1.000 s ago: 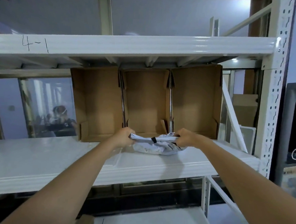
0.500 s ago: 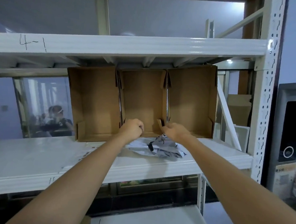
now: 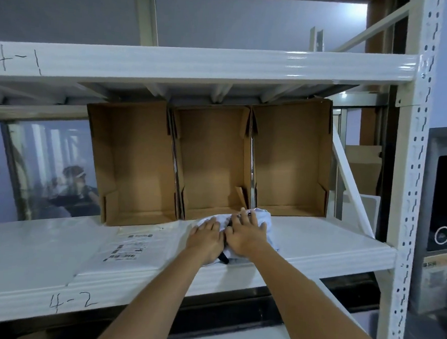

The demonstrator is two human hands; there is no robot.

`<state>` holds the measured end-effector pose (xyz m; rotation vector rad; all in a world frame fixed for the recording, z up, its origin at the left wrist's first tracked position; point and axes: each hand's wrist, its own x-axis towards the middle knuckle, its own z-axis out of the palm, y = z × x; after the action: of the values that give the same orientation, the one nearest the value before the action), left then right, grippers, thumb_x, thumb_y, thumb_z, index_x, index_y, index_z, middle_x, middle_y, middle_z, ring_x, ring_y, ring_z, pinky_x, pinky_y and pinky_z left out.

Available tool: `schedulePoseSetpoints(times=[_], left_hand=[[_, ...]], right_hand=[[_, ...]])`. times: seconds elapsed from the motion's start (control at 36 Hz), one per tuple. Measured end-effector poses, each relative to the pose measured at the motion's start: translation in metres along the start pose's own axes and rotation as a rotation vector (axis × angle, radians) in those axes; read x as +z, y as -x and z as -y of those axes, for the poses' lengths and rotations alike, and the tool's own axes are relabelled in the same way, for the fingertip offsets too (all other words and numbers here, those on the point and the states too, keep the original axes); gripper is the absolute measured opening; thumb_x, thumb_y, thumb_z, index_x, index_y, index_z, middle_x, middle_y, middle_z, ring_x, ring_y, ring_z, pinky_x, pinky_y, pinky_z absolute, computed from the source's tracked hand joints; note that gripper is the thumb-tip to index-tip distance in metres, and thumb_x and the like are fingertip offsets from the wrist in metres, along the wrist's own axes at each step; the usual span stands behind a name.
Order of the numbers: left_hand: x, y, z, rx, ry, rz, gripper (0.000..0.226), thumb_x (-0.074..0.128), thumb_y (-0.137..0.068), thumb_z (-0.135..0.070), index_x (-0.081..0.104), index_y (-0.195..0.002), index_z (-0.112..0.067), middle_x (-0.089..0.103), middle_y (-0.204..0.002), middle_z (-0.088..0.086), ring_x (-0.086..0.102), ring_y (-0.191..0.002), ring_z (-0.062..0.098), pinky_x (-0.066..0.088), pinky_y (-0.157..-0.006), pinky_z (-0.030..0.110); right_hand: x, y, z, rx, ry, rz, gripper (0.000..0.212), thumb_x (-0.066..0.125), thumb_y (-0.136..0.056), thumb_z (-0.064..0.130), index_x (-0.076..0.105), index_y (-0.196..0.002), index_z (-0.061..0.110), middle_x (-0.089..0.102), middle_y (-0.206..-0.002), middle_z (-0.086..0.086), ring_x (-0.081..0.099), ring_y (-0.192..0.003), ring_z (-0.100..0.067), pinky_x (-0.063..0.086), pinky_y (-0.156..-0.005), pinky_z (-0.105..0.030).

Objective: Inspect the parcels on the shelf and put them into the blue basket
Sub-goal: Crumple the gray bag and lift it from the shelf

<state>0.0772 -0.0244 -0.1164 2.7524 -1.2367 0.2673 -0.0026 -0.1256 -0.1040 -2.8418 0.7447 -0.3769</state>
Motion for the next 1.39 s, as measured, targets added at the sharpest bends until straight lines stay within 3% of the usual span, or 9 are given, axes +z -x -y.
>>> schedulePoseSetpoints(times=[0.22, 0.61, 0.97, 1.08, 1.19, 1.28, 1.39], left_hand=[[0.012, -0.006, 0.004, -0.11, 0.03, 0.059, 0.061, 0.01, -0.101, -0.042, -0.006, -0.154, -0.017, -0.017, -0.16, -0.002, -0.016, -0.147, 0.014, -0.012, -0.117, 0.038], [0.01, -0.009, 0.006, -0.1, 0.018, 0.181, 0.067, 0.014, -0.1, -0.047, -0.009, -0.153, -0.015, -0.024, -0.158, 0.0, -0.022, -0.146, 0.016, -0.008, -0.12, 0.04], [0.013, -0.01, 0.009, -0.055, 0.029, 0.184, 0.064, 0.019, -0.1, -0.043, -0.001, -0.154, -0.016, -0.023, -0.158, 0.001, -0.021, -0.146, 0.017, -0.007, -0.12, 0.039], [0.013, 0.001, 0.008, -0.019, 0.077, 0.117, 0.056, 0.016, -0.101, -0.035, 0.013, -0.154, -0.018, -0.009, -0.161, 0.003, -0.006, -0.149, 0.016, -0.002, -0.121, 0.038], [0.008, 0.018, 0.007, 0.0, 0.235, 0.103, 0.052, 0.021, -0.1, -0.037, 0.024, -0.151, -0.023, 0.023, -0.158, 0.0, 0.025, -0.143, 0.022, 0.018, -0.119, 0.038], [0.004, 0.021, 0.008, -0.019, 0.254, 0.122, 0.049, 0.027, -0.096, -0.038, 0.037, -0.14, -0.02, 0.044, -0.145, 0.007, 0.043, -0.129, 0.027, 0.034, -0.107, 0.044], [-0.001, 0.024, 0.006, -0.02, 0.239, 0.148, 0.056, 0.027, -0.094, -0.041, 0.029, -0.147, -0.022, 0.033, -0.153, 0.004, 0.033, -0.139, 0.025, 0.029, -0.111, 0.043]], right_hand=[[0.024, -0.022, -0.007, -0.106, 0.043, -0.034, 0.059, 0.021, -0.101, 0.041, 0.007, -0.156, 0.027, -0.006, -0.164, 0.001, -0.011, -0.15, -0.021, 0.001, -0.118, -0.05], [0.02, -0.021, -0.004, -0.057, 0.15, 0.101, 0.061, 0.015, -0.101, 0.044, -0.003, -0.156, 0.025, -0.015, -0.163, 0.0, -0.015, -0.149, -0.022, -0.003, -0.12, -0.05], [0.019, -0.02, -0.001, -0.018, 0.168, 0.134, 0.063, 0.014, -0.099, 0.045, -0.006, -0.156, 0.026, -0.017, -0.162, 0.0, -0.017, -0.149, -0.023, -0.002, -0.12, -0.051], [0.02, -0.018, 0.001, -0.008, 0.197, 0.11, 0.063, 0.016, -0.1, 0.045, -0.005, -0.156, 0.026, -0.016, -0.162, -0.001, -0.014, -0.149, -0.024, 0.0, -0.119, -0.05], [0.019, -0.016, -0.002, -0.036, 0.165, 0.087, 0.061, 0.016, -0.101, 0.044, -0.002, -0.156, 0.025, -0.013, -0.163, -0.002, -0.012, -0.15, -0.025, 0.002, -0.119, -0.05], [0.019, -0.01, -0.003, -0.095, 0.179, 0.074, 0.062, 0.019, -0.1, 0.044, 0.001, -0.156, 0.026, -0.012, -0.163, -0.004, -0.011, -0.15, -0.025, 0.003, -0.119, -0.05], [0.017, 0.0, -0.01, -0.16, 0.217, 0.099, 0.059, 0.015, -0.102, 0.044, 0.001, -0.156, 0.026, -0.015, -0.163, -0.004, -0.012, -0.15, -0.02, 0.001, -0.12, -0.048]])
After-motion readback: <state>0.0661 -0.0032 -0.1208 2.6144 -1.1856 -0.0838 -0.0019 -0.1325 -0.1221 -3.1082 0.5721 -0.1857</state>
